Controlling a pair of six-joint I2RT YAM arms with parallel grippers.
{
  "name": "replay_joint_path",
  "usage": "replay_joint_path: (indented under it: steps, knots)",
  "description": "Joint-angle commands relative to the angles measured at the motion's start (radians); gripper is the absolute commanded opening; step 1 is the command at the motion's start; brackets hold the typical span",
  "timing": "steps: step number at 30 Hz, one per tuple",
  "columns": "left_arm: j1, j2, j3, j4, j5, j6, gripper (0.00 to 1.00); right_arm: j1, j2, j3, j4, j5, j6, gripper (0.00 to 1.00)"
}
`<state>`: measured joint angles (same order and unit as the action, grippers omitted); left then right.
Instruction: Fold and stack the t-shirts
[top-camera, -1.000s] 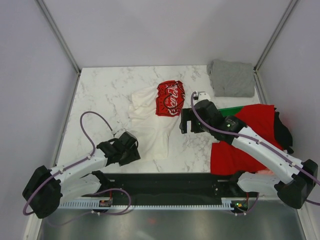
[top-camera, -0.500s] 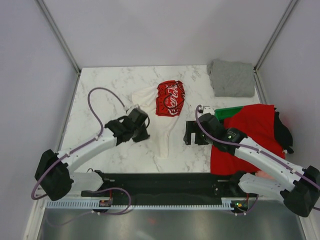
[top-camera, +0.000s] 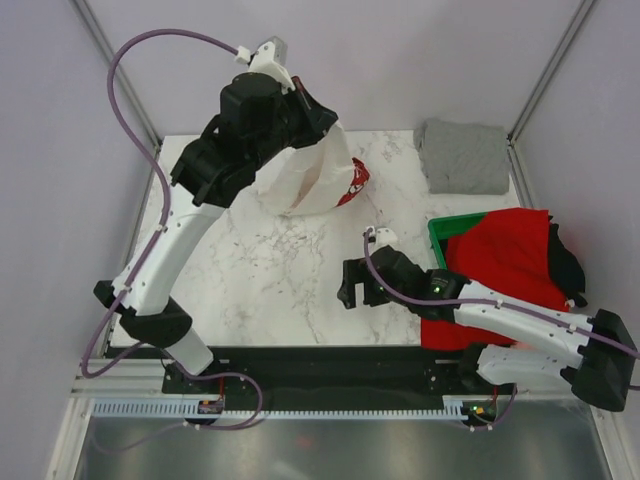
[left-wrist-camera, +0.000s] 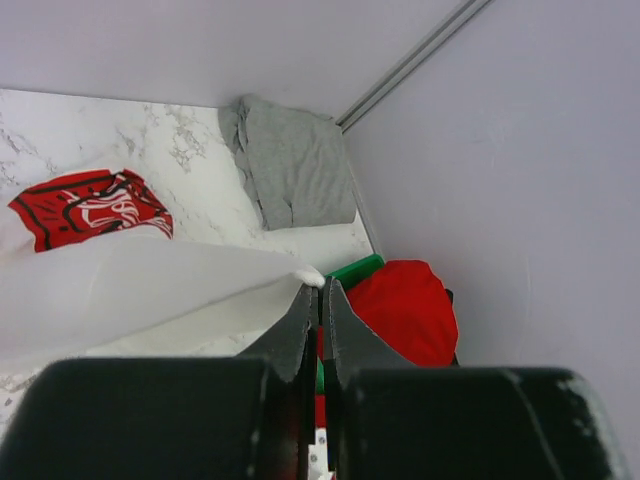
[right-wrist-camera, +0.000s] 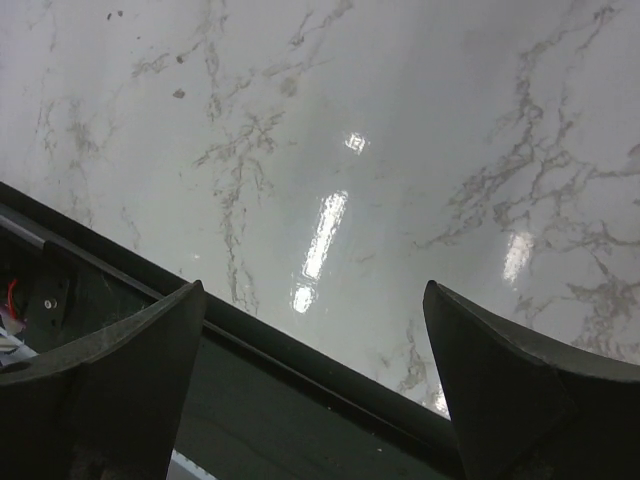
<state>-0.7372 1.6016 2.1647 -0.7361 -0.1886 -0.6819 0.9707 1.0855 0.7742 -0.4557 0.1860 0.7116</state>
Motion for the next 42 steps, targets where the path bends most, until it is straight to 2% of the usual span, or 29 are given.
replay_joint_path:
  steps: [1,5,7,9,10,12,16,21,25,26,29,30,33,36,40,42]
  knots:
    - [-0.004,0.072,0.145,-0.065,0.004,0.103,0.02,0.054,0.063,0.068,0.126,0.111,0.005,0.98]
    - [-0.005,0.177,0.329,-0.071,0.049,0.128,0.02,0.092,0.184,0.115,0.28,0.205,-0.035,0.98]
    - [-0.004,0.216,0.473,-0.066,0.043,0.149,0.02,0.111,0.243,0.186,0.316,0.239,-0.061,0.98]
    - [-0.004,0.219,0.52,-0.036,0.014,0.182,0.02,0.114,0.341,0.294,0.328,0.298,-0.09,0.98]
    - [-0.002,0.206,0.495,0.043,0.014,0.195,0.02,0.114,0.371,0.327,0.33,0.326,-0.099,0.98]
    - [-0.002,0.173,0.468,0.092,0.015,0.223,0.02,0.114,0.448,0.423,0.33,0.449,-0.124,0.98]
    - [-0.002,0.138,0.407,0.087,0.005,0.257,0.02,0.094,0.534,0.559,0.342,0.601,-0.193,0.98]
    - [0.002,0.093,0.368,0.083,-0.017,0.318,0.02,-0.002,0.629,0.677,0.292,0.551,-0.228,0.9]
    - [0.015,0.072,0.385,0.08,-0.045,0.354,0.02,-0.044,0.683,0.691,0.298,0.459,-0.268,0.87]
    - [0.016,0.066,0.385,0.081,-0.045,0.357,0.02,-0.062,0.704,0.701,0.301,0.448,-0.271,0.82]
    - [0.016,0.052,0.377,0.08,-0.017,0.357,0.02,-0.095,0.728,0.723,0.287,0.414,-0.291,0.34]
    - [0.016,0.047,0.376,0.08,-0.009,0.358,0.02,-0.113,0.717,0.721,0.275,0.415,-0.296,0.02]
    - [0.016,0.011,0.374,0.078,-0.009,0.39,0.02,-0.136,0.595,0.657,0.241,0.455,-0.331,0.0]
    - [0.015,-0.02,0.369,0.081,-0.054,0.412,0.02,-0.139,0.42,0.617,0.183,0.375,-0.411,0.0]
    - [0.015,-0.071,0.353,0.083,-0.106,0.421,0.02,-0.139,0.228,0.671,0.03,0.242,-0.434,0.0]
    - [0.016,-0.088,0.33,0.084,-0.126,0.423,0.02,-0.141,0.162,0.753,-0.081,0.19,-0.446,0.0]
